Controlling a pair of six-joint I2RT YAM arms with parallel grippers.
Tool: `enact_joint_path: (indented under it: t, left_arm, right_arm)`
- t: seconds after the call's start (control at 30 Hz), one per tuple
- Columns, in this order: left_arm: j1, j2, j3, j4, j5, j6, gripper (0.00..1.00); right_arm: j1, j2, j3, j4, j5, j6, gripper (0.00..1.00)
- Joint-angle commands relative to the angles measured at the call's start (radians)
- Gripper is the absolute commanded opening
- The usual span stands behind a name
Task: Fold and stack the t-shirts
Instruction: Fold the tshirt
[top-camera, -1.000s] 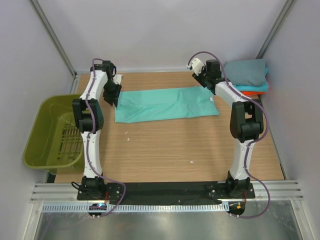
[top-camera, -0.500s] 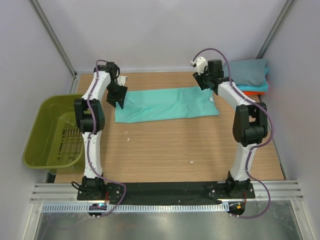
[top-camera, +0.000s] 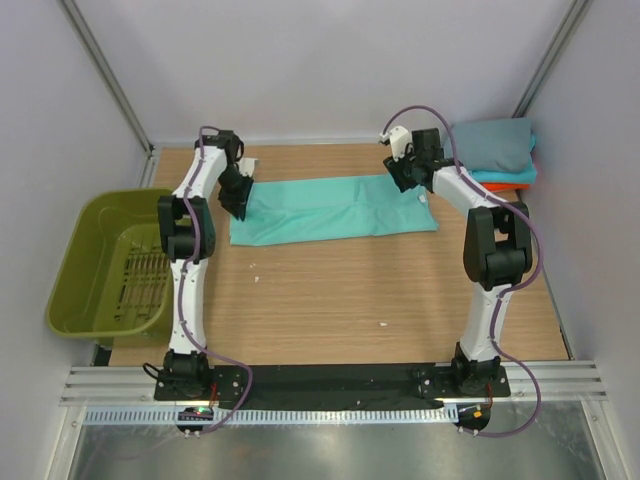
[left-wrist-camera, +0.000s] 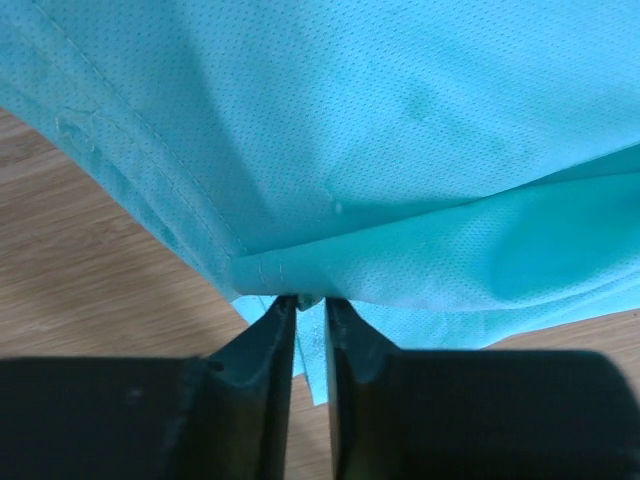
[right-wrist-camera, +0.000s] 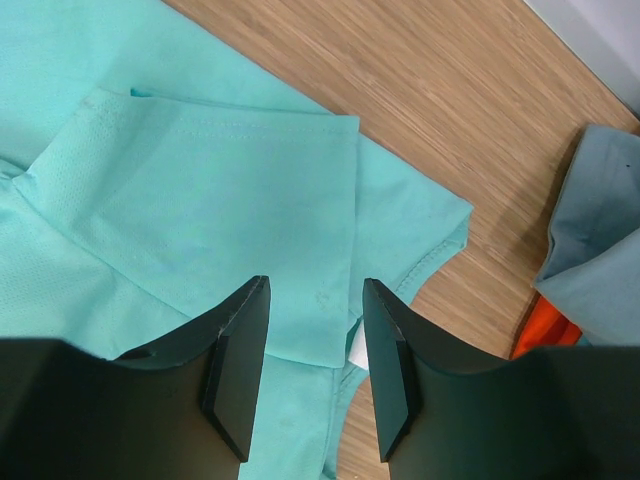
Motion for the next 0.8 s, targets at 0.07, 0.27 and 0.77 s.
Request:
enact_joint_path:
  t: [0.07,0.27,0.77]
  left_arm:
    - [0.001,-0.018,0.051,0.009,-0.016,0.018,0.05]
    - [0.006,-0.092,0.059,0.041,-0.113,0.012,0.0]
    - [0.001,-0.144,0.019,0.063,-0.268,0.004,0.0]
  right_arm:
    - [0.006,-0.012,-0.014,0.013,-0.015,0.009,0.48]
    - [0.005,-0.02,-0.039,0.022,-0.006,-0.01,0.48]
    - [0.005,0.072,-0.016,0.068,0.036,-0.043,0.47]
